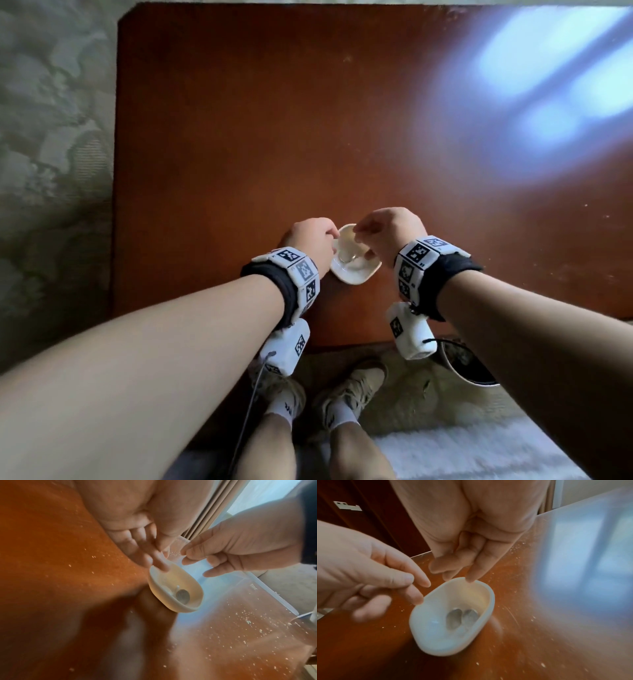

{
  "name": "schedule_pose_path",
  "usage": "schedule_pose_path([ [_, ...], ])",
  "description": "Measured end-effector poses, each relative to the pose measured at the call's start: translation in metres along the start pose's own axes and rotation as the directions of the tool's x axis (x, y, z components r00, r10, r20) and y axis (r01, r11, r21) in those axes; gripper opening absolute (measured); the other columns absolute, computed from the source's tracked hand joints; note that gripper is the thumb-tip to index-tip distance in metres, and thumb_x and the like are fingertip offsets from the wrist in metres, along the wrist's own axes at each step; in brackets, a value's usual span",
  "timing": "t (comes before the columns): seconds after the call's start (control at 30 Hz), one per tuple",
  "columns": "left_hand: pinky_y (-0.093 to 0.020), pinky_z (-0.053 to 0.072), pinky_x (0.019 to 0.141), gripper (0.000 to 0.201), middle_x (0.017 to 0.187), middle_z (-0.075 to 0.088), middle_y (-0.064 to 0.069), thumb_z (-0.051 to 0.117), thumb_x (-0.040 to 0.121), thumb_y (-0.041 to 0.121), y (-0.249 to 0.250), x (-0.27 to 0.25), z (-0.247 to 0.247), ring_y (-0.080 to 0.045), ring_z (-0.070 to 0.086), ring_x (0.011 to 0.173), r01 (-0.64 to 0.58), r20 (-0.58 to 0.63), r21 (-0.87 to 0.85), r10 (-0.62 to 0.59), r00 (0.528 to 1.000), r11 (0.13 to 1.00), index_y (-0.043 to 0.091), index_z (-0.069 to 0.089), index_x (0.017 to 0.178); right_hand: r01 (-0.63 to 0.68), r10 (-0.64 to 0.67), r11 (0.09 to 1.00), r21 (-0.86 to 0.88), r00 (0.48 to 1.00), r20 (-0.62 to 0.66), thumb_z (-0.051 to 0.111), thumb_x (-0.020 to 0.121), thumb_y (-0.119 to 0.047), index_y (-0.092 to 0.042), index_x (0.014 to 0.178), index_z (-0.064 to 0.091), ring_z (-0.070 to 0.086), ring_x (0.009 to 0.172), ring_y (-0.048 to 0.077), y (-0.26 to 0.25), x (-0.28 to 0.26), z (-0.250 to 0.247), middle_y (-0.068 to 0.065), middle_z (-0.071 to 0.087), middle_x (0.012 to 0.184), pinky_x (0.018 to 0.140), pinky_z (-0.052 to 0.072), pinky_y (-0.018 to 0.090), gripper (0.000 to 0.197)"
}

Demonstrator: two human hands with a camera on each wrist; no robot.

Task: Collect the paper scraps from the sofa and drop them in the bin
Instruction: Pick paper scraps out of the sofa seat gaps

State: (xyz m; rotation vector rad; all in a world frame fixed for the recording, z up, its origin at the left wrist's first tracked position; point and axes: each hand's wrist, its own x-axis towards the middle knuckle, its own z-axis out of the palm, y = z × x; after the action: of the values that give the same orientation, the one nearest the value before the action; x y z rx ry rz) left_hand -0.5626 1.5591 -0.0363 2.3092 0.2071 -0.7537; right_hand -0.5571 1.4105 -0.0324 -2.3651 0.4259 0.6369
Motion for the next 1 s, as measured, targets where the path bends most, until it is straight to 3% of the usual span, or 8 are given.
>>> schedule_pose_path([
  [0.17,-0.029,0.052,0.063,0.036,0.08,0.066,0.002,0.039,0.077,-0.004,-0.016,-0.009,-0.053,-0.025,0.064,0.071,-0.021,-0.056,0.075,0.026,0.998,0.997,0.021,0.064,0.085,0.131,-0.128,0.99,-0.045,0.99,0.06,0.072,0.073,-0.03,-0.028,0.072,0.07,0.067,0.061,0.004,-0.064,-0.003,0.021,-0.01,0.072,0.068,0.062,0.056,0.022,0.003],
  [0.3,-0.031,0.051,0.064,0.028,0.085,0.065,-0.003,0.044,0.076,-0.001,-0.066,-0.024,-0.098,-0.028,0.063,0.075,0.072,-0.209,0.064,-0.057,0.976,0.995,0.02,0.062,0.083,0.284,-0.277,0.958,-0.049,0.954,0.113,0.071,0.071,-0.04,-0.024,0.069,0.065,0.066,0.065,0.01,-0.13,-0.01,0.071,-0.007,0.07,0.069,0.061,0.055,0.023,0.016],
  [0.4,-0.038,0.052,0.071,0.024,0.097,0.057,-0.006,0.046,0.077,0.0,-0.113,-0.049,-0.123,-0.032,0.059,0.082,0.123,-0.294,0.041,-0.106,0.95,0.992,0.014,0.063,0.087,0.384,-0.365,0.921,-0.058,0.906,0.213,0.07,0.071,-0.037,-0.025,0.069,0.065,0.066,0.069,0.014,-0.169,-0.027,0.114,-0.006,0.07,0.072,0.063,0.056,0.026,0.012],
  [0.5,-0.035,0.048,0.071,0.024,0.1,0.054,-0.011,0.046,0.077,-0.008,-0.16,-0.088,-0.141,-0.033,0.057,0.087,0.22,-0.377,-0.019,-0.211,0.902,0.975,0.005,0.062,0.088,0.522,-0.453,0.842,-0.137,0.821,0.348,0.059,0.073,-0.029,-0.023,0.082,0.069,0.066,0.078,0.017,-0.205,-0.051,0.155,-0.005,0.07,0.081,0.068,0.056,0.028,0.014],
  [0.63,-0.033,0.043,0.074,0.019,0.1,0.061,-0.014,0.046,0.085,-0.004,-0.216,-0.15,-0.15,-0.032,0.058,0.095,0.344,-0.464,-0.192,-0.394,0.793,0.919,0.004,0.059,0.096,0.699,-0.541,0.7,-0.144,0.651,0.532,0.053,0.082,-0.026,-0.026,0.094,0.069,0.061,0.08,0.016,-0.244,-0.104,0.204,-0.007,0.067,0.088,0.067,0.048,0.026,0.02],
  [0.8,-0.039,0.053,0.074,0.021,0.089,0.063,-0.006,0.037,0.093,0.027,-0.278,-0.238,-0.132,-0.03,0.063,0.085,0.481,-0.534,-0.33,-0.581,0.615,0.812,0.016,0.054,0.088,0.871,-0.541,0.469,-0.147,0.415,0.731,0.051,0.087,-0.026,-0.024,0.1,0.067,0.064,0.086,0.023,-0.266,-0.184,0.277,0.002,0.069,0.094,0.065,0.041,0.025,0.021],
  [0.9,-0.039,0.052,0.08,0.017,0.098,0.06,-0.006,0.044,0.091,0.031,-0.313,-0.288,-0.113,-0.03,0.062,0.095,0.554,-0.483,-0.461,-0.72,0.498,0.693,0.018,0.054,0.091,0.95,-0.503,0.29,-0.116,0.255,0.826,0.051,0.086,-0.031,-0.024,0.097,0.068,0.063,0.084,0.022,-0.263,-0.234,0.324,0.001,0.07,0.093,0.069,0.046,0.026,0.021],
  [1.0,-0.04,0.051,0.089,0.026,0.115,0.058,-0.012,0.051,0.088,0.022,-0.354,-0.35,-0.078,-0.034,0.06,0.106,0.577,-0.435,-0.593,-0.827,0.357,0.562,0.012,0.056,0.112,0.988,-0.451,0.133,-0.084,0.136,0.882,0.052,0.086,-0.039,-0.026,0.096,0.071,0.066,0.088,0.025,-0.254,-0.289,0.373,0.002,0.073,0.094,0.081,0.055,0.035,0.025],
])
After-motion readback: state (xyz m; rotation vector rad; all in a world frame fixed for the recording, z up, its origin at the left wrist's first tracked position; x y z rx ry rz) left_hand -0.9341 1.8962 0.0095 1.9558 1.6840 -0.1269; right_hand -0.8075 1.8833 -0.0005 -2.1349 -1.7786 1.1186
